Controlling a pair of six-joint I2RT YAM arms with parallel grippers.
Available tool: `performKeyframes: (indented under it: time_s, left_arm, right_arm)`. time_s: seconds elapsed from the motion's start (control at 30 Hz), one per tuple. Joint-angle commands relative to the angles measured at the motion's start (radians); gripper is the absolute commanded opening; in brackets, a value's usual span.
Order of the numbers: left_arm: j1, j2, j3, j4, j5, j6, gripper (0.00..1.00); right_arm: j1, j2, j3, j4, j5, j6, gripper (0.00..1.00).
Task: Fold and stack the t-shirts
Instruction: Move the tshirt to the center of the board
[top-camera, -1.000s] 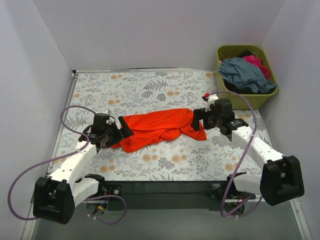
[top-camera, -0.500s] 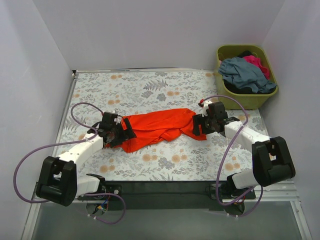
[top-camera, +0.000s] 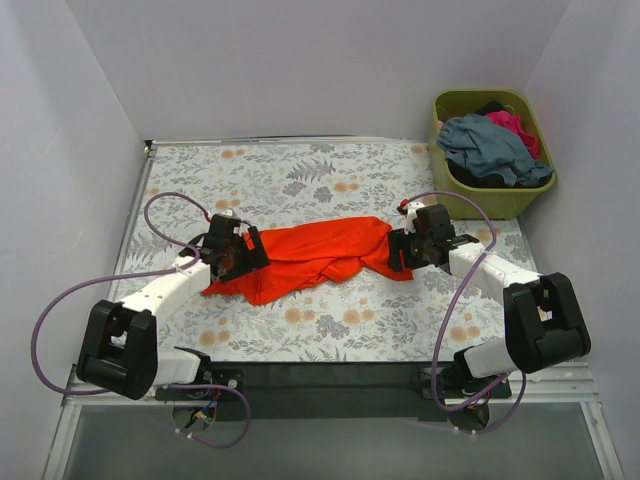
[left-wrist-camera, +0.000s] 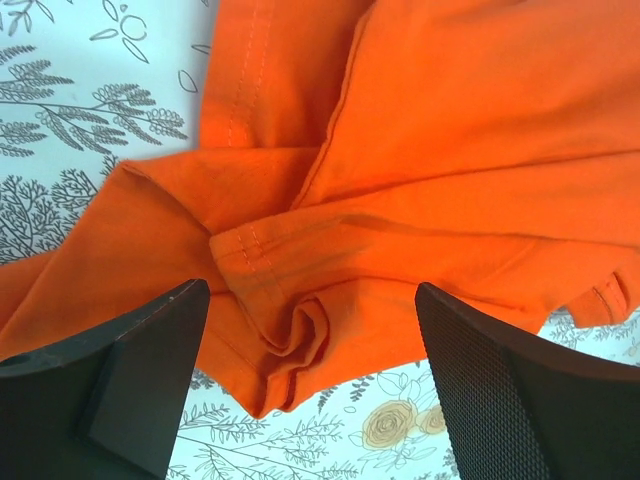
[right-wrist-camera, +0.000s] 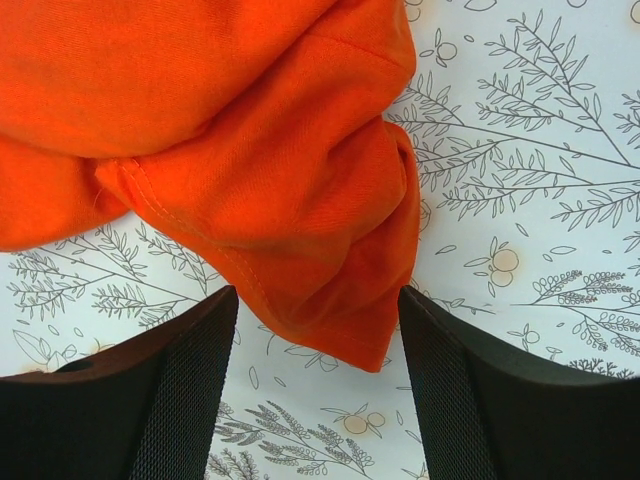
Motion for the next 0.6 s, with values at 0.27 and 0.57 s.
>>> performKeyframes:
  time_s: [0.27, 0.57]
  left_arm:
    - [-0.005, 0.067, 0.051, 0.013, -0.066, 0.032, 0.61]
    - [-0.003, 0.052, 0.077, 0.025, -0.067, 0.070, 0.15]
  right_arm:
    - [0.005, 0.014, -0.020, -0.002, 0.021, 0.011, 0.56]
    - [0.004, 0.026, -0.029, -0.002, 0.072, 0.028, 0.55]
